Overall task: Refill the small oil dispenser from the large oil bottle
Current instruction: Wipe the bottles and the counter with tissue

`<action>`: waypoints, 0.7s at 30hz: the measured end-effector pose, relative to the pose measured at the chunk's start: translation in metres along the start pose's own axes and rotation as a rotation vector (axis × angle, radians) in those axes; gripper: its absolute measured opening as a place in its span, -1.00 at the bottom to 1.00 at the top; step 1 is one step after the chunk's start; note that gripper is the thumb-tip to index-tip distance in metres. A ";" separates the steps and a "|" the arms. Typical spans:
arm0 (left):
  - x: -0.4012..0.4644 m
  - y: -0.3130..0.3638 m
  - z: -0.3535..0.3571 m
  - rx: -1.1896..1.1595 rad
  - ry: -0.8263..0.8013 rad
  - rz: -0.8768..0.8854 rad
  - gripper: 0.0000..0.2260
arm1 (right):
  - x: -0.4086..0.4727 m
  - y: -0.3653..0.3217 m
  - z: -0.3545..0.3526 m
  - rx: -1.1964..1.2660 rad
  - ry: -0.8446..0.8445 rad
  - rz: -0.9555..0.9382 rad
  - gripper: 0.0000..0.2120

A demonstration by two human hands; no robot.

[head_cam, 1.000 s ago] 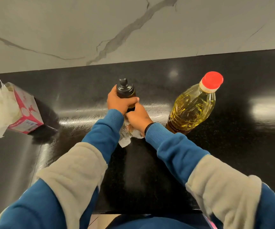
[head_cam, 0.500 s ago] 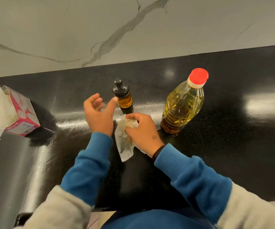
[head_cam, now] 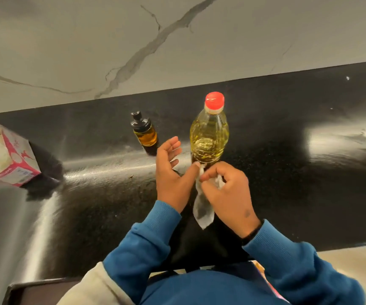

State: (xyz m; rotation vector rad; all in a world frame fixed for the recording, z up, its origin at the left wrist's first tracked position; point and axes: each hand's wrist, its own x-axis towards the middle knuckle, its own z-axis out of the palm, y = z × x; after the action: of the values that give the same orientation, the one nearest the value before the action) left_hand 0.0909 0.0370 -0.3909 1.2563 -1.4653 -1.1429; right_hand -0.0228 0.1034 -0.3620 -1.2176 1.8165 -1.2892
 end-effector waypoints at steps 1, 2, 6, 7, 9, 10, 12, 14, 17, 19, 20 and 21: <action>-0.001 0.000 0.004 0.025 -0.044 0.002 -0.33 | -0.002 0.004 -0.007 0.029 0.067 -0.010 -0.96; -0.001 0.000 0.010 0.044 -0.077 0.007 -0.23 | -0.002 0.008 -0.016 0.060 0.147 -0.027 -0.92; 0.005 -0.001 0.029 0.060 -0.064 -0.010 -0.03 | 0.012 0.005 -0.036 0.120 0.403 -0.098 -0.91; 0.008 0.000 0.035 0.053 -0.041 -0.016 -0.04 | 0.018 0.001 -0.039 0.122 0.449 -0.121 -0.82; 0.015 0.001 0.044 0.032 0.000 -0.037 -0.08 | 0.031 -0.005 -0.038 0.115 0.480 -0.192 -0.71; 0.019 0.002 0.049 0.015 0.021 -0.047 -0.10 | 0.036 -0.008 -0.035 0.116 0.454 -0.219 -0.69; 0.025 0.004 0.060 -0.006 0.081 -0.063 -0.16 | 0.044 -0.012 -0.025 0.164 0.339 -0.212 -0.65; 0.028 0.006 0.069 -0.023 0.141 -0.062 -0.30 | 0.046 -0.013 -0.017 0.241 0.208 -0.157 -0.61; 0.030 0.009 0.074 -0.018 0.196 -0.023 -0.49 | 0.048 -0.011 -0.016 0.308 0.113 -0.101 -0.61; 0.032 0.010 0.073 -0.040 0.214 -0.012 -0.52 | 0.052 -0.010 -0.022 0.315 0.082 -0.107 -0.62; 0.033 0.012 0.072 -0.050 0.219 -0.004 -0.51 | 0.054 -0.011 -0.026 0.317 0.065 -0.118 -0.62; 0.035 0.014 0.071 -0.057 0.221 0.011 -0.50 | 0.055 -0.012 -0.028 0.319 0.054 -0.128 -0.62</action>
State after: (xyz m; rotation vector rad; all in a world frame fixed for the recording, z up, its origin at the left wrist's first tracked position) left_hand 0.0150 0.0103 -0.3898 1.2894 -1.2660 -0.9970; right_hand -0.0649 0.0625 -0.3388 -1.1447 1.5134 -1.6254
